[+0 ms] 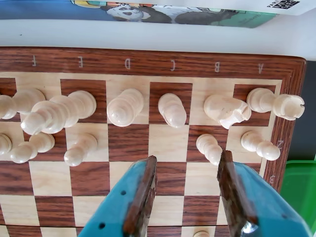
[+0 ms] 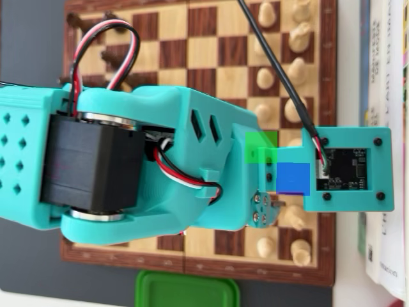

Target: Play chess

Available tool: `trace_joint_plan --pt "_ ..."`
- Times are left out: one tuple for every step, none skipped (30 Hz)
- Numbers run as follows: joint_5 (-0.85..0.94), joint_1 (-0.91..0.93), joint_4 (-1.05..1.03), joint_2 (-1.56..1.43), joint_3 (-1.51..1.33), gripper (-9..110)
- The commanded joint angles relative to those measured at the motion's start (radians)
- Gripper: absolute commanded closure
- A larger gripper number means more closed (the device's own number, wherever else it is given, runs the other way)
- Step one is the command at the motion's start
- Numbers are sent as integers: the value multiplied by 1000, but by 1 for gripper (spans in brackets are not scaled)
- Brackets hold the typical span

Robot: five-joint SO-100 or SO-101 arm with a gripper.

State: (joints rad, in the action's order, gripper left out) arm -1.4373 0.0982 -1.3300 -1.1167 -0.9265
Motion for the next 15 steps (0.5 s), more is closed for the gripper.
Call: trace_joint_plan --pt "2 -8 8 6 77 83" --pt "2 -8 8 14 83 83" --pt "2 -8 8 20 86 83" --pt "2 -8 8 28 94 83" --pt "2 -8 8 31 98 83" --pt "2 -8 9 34 100 83" --pt "2 -8 9 35 100 83" --pt "2 -8 9 38 100 83" --pt "2 -8 9 38 100 83" --pt "2 -11 9 40 100 83" --pt "2 -12 9 40 100 83" --pt "2 -14 11 40 100 83" --pt "2 -15 11 40 100 83" --pt "0 -15 17 41 100 83" --pt "0 -15 26 41 100 83"
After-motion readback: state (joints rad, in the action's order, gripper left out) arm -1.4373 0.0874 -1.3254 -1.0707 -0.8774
